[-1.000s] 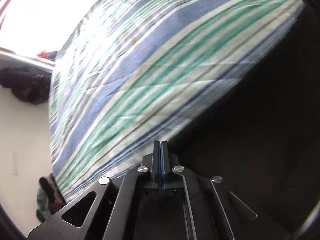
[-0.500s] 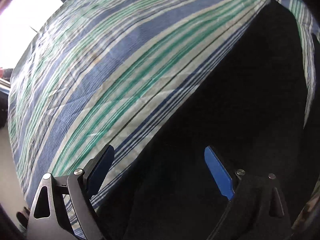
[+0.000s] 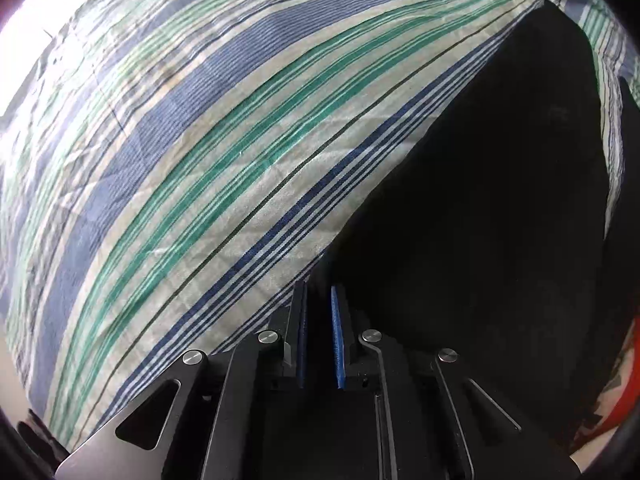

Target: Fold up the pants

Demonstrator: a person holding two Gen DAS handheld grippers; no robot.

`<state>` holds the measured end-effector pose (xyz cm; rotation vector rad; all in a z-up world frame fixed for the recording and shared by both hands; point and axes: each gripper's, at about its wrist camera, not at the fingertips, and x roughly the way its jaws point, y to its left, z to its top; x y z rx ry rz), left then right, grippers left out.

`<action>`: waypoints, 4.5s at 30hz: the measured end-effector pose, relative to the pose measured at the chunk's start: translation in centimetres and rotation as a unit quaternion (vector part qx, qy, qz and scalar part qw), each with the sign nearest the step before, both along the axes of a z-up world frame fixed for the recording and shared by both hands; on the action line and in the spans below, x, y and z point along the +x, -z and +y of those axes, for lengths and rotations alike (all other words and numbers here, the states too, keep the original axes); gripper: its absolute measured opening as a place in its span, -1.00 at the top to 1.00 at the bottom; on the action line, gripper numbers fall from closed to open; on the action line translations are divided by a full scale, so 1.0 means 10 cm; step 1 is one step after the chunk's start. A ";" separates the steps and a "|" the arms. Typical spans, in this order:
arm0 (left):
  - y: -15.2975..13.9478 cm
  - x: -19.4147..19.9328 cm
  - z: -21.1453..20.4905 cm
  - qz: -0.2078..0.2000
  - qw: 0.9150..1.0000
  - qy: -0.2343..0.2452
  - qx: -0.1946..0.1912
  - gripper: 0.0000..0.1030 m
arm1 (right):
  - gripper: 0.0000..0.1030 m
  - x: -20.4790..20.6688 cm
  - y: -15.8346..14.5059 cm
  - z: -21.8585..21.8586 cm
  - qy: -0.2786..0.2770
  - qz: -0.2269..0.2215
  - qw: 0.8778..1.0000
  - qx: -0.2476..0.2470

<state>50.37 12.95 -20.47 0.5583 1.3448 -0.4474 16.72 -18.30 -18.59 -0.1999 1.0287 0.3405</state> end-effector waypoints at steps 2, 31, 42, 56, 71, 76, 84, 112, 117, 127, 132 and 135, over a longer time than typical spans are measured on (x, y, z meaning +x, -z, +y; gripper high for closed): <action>-0.09 -0.32 -0.19 -0.047 0.998 0.006 0.043 0.84 | -0.84 0.00 -0.01 -0.01 0.002 -0.005 1.000 -0.002; -0.35 -0.94 0.32 -0.107 0.978 -0.179 0.029 -0.18 | 0.54 3.95 -0.42 -3.75 0.207 0.071 0.970 -0.109; -0.65 -1.09 0.57 -0.185 0.937 -0.296 -0.028 -0.19 | 0.68 4.15 -1.10 -3.25 0.184 -0.101 0.954 -0.215; -0.02 -1.77 -0.69 -0.152 0.977 -0.150 0.005 -0.49 | -0.28 3.36 -0.42 -0.98 0.002 0.098 0.970 0.224; -0.38 -2.13 0.13 -0.148 0.921 -0.347 -0.098 -0.59 | -0.44 2.92 -0.57 -3.55 0.345 0.035 0.935 -0.071; -0.44 -2.64 -0.48 -0.161 0.919 -0.329 -0.143 -0.72 | -0.60 2.04 -0.88 -2.78 0.231 -0.021 0.973 -0.006; 0.08 -3.29 -1.26 -0.149 0.939 -0.292 -0.105 -0.72 | -0.60 0.55 -0.38 -0.89 0.065 0.000 0.989 0.133; 0.24 -3.76 -0.58 -0.154 0.898 -0.401 -0.093 -0.99 | -1.00 0.09 0.20 -1.07 0.127 -0.041 0.991 0.005; 0.23 -3.76 -0.60 -0.158 0.898 -0.402 -0.089 -0.99 | -1.00 0.08 0.22 -1.06 0.127 -0.045 0.991 0.004; 0.22 -3.81 -0.63 -0.171 0.896 -0.400 -0.088 -0.99 | -0.99 0.03 0.01 -0.98 0.115 -0.068 0.991 -0.013; 0.21 -3.83 -0.61 -0.174 0.898 -0.392 -0.096 -0.99 | -0.99 0.28 -0.10 -1.39 0.141 -0.005 0.990 0.018; 0.20 -3.83 -0.60 -0.165 0.903 -0.387 -0.093 -0.99 | -0.99 0.49 -0.15 -2.18 0.215 0.035 0.976 0.011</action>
